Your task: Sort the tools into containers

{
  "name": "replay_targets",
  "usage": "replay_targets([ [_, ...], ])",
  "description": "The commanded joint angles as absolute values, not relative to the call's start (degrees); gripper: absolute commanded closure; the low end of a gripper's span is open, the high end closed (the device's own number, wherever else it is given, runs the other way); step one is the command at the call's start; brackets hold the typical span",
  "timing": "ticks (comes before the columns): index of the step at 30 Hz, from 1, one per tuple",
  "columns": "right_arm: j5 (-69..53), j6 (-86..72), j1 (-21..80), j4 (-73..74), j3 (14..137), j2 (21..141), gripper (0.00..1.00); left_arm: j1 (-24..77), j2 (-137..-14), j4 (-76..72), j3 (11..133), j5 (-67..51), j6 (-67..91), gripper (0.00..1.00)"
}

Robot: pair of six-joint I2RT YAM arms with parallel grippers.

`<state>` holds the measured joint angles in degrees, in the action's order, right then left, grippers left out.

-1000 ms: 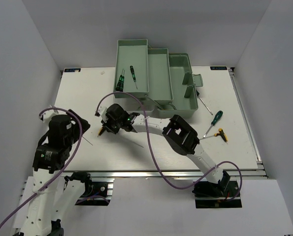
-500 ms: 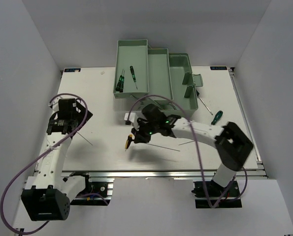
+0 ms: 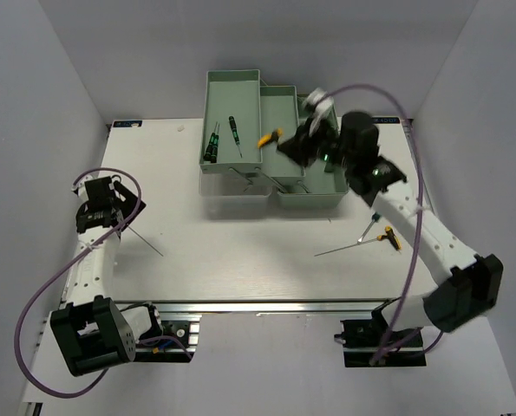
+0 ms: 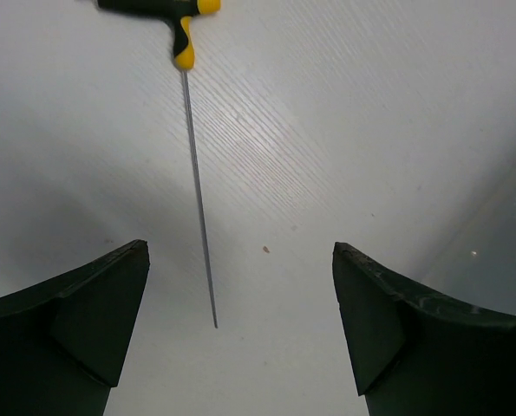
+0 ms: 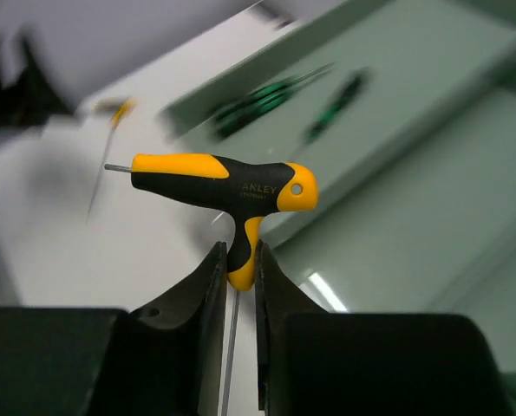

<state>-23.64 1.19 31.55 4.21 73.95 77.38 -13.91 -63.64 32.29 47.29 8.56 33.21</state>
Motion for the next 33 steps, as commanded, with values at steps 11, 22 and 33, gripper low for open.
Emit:
replay_targets([
  [11,-5.19,-34.27,21.09,8.98,124.17,120.37,1.0,-16.87,-61.53,28.74,48.43,14.5,21.36,0.04],
  [22,-5.17,-31.04,22.15,5.54,126.48,129.47,0.59,-22.15,-63.1,25.67,46.06,8.62,18.64,0.04],
  [33,-33.71,-20.92,14.09,-8.06,106.9,114.45,0.29,-24.96,-79.87,20.39,50.62,5.63,16.79,0.14],
])
